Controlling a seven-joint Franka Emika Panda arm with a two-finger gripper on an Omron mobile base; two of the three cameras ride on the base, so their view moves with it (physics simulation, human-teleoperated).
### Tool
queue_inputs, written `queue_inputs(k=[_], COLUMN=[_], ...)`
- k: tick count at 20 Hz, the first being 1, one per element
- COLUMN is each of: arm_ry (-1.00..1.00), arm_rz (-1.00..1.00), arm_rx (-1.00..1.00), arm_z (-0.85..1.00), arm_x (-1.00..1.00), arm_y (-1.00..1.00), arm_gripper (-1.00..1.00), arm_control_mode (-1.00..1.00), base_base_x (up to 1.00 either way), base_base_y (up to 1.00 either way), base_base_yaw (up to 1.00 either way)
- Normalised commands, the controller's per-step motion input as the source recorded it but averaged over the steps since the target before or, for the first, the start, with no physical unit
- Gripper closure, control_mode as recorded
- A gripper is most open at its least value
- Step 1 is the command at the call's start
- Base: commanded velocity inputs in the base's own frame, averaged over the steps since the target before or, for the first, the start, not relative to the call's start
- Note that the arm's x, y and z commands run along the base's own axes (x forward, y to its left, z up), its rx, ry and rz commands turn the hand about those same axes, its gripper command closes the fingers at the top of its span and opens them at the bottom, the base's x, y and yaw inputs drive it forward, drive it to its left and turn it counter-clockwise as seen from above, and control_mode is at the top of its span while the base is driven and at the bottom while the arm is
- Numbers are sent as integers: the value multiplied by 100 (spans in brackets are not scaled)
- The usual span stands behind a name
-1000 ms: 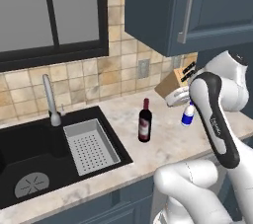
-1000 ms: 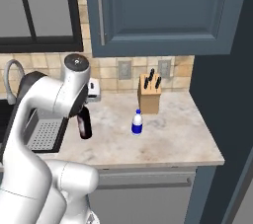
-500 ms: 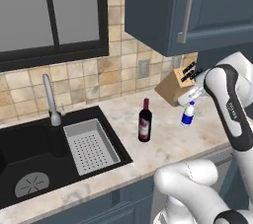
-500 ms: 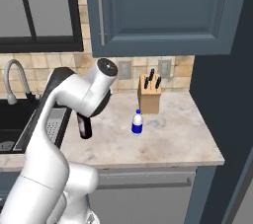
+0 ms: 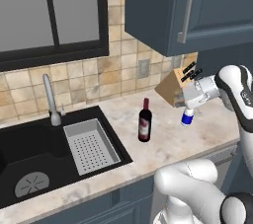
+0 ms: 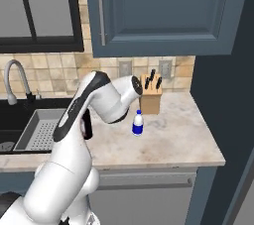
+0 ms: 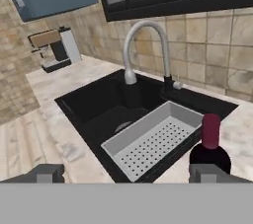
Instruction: Place the drinks on the dining counter in a tight cluster.
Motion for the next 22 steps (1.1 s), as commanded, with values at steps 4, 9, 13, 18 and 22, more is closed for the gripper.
queue_inputs(k=[4,9,13,18,22], arm_ry=[-3,0,1,0,0], arm_rz=[26,11,0,-1,0], arm_rx=[10,-1,-5,-3,0], arm_z=[-1,0,-7,-37,-59], arm_x=[44,29,18,2,0], arm_y=[0,0,1,2,9], arm_gripper=[-100,-100,-100,-100,-100], arm_control_mode=[-100,-100,-100,-100,-100], base_base_x=[0,0,0,0,0], base_base_y=[0,0,0,0,0], base_base_yaw=[0,0,0,0,0])
